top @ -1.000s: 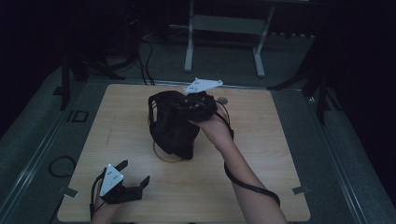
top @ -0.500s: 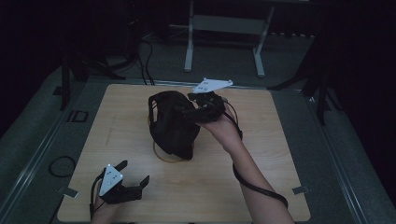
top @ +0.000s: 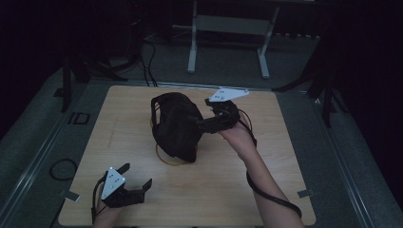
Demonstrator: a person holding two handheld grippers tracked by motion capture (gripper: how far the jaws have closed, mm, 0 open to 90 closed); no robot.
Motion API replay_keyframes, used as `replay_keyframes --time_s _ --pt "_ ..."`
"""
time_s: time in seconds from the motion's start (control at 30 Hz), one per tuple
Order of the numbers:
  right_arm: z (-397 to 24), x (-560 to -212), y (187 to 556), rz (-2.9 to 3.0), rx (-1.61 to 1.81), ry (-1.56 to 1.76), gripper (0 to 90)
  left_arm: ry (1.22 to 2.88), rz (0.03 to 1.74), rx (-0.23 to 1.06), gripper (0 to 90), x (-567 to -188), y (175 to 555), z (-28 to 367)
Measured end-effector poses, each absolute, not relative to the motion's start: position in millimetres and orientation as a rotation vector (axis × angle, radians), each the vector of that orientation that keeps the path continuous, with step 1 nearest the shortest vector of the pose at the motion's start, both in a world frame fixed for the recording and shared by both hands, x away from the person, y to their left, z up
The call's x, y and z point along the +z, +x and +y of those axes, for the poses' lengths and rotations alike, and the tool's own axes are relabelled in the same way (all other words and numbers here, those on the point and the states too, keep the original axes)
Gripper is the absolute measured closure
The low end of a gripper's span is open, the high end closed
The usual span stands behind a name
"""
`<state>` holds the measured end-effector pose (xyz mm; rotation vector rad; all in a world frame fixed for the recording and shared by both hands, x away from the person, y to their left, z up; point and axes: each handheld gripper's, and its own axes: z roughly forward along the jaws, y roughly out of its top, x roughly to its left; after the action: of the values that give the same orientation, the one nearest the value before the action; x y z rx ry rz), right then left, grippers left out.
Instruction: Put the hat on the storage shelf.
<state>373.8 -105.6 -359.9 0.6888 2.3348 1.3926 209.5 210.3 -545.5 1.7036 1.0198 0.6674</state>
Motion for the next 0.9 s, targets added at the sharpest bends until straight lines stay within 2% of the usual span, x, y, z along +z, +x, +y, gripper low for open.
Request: replay_keyframes --time_s 0.9 --pt "-153 -424 359 2.353 1.352 0.766 13.0 1.704 1.014 0.658 2.7 -547 209 209"
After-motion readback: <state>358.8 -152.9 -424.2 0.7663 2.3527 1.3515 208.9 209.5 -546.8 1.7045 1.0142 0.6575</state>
